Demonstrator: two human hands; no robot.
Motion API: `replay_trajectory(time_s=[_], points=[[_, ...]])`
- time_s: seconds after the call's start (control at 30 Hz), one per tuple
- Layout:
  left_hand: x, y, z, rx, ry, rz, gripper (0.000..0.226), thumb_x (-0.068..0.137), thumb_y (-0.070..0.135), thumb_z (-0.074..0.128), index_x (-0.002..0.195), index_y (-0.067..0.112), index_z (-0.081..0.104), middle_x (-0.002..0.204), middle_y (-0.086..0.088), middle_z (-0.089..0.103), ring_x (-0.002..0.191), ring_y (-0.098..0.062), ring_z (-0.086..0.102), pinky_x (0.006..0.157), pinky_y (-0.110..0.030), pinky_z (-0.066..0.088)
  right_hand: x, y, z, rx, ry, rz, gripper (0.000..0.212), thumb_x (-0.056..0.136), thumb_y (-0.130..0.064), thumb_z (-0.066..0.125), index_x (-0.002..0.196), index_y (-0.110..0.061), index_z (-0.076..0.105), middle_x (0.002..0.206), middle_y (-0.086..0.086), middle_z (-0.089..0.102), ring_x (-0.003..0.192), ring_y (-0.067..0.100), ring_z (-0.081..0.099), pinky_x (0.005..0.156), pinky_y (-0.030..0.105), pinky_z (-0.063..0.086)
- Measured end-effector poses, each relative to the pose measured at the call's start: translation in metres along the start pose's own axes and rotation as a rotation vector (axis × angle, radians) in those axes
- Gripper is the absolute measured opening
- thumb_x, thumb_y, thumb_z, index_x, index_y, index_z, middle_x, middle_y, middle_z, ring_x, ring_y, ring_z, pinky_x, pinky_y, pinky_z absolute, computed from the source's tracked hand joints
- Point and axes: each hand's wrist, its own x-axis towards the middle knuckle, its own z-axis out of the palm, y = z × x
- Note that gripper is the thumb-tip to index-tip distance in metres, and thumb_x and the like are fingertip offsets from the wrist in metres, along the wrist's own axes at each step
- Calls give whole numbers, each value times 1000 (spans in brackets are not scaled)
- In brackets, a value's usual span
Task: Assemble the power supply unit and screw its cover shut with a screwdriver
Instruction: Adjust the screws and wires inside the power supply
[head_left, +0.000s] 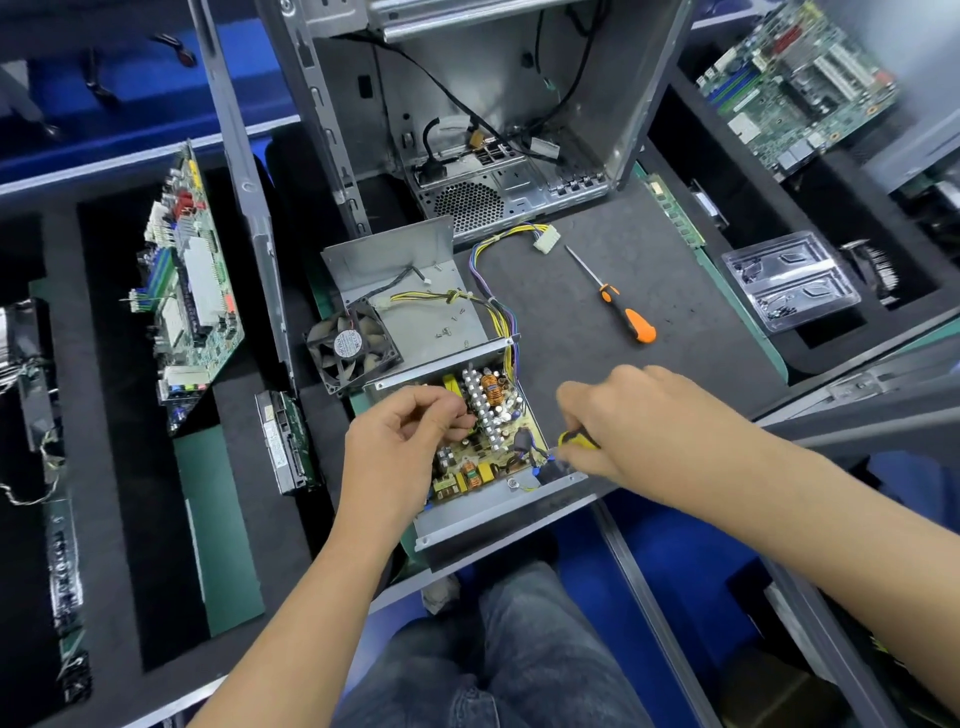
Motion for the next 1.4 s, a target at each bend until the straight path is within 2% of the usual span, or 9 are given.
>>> replay_trajectory(time_s=[0.17,0.33,0.4,0.47,0.57,0.67,0.73,1.0,1.4], points=[[-1,1,3,27,-2,-3,24,94,6,66,89,26,77,78,-1,76,74,-16,73,69,-19,57,6,-8,10,301,154,247,32,93,-50,59,86,-21,48,70,0,38,77,30,47,64,33,38],[0,5,0,-80,-13,-41,17,90,-2,68,98,12,69,76,-9,74,73,-21,73,67,-22,57,0,-4,12,499,244,331,33,85,-52,68,84,-21,57,72,1,53,76,23,53,61,31,39],[1,8,-1,-118,-11,-46,13,85,1,72,95,9,68,76,-11,73,71,-22,73,66,-23,57,-5,11,7,709,356,368,28,76,-47,77,73,-23,62,63,-3,60,62,11,56,53,22,42],[0,9,-4,-137,-16,-49,8,81,10,74,88,11,74,76,-11,74,70,-21,72,67,-23,57,-8,26,5,959,515,398,32,71,-49,79,69,-20,66,54,-4,61,43,8,51,44,13,39],[-3,11,-7,-208,-31,-83,12,78,18,72,87,16,80,82,-12,75,73,-20,71,73,-24,57,-5,41,17,1397,712,533,44,79,-53,73,69,-12,62,55,-4,56,49,10,42,49,17,38],[-5,13,-6,-290,-40,-117,17,77,14,69,88,18,81,85,-12,76,76,-20,72,74,-24,57,7,42,30,1761,802,681,39,85,-56,65,68,-21,58,57,-6,55,51,9,45,50,23,39],[-6,16,-4,-335,-39,-140,17,75,11,69,86,17,82,84,-12,75,75,-20,72,72,-23,57,14,36,37,1894,799,699,34,84,-54,66,66,-25,62,61,-5,59,51,9,47,46,22,39],[-8,20,2,-374,-37,-173,16,77,10,68,82,17,81,85,-14,76,79,-24,75,69,-24,59,36,4,40,2032,735,523,33,86,-41,64,54,-32,70,58,-9,59,49,5,48,42,19,37],[-7,19,9,-394,-17,-175,16,68,13,76,83,15,81,81,-15,76,75,-23,76,67,-21,58,41,5,38,2006,729,481,40,91,-34,63,51,-29,65,58,-8,57,49,6,45,42,18,35]])
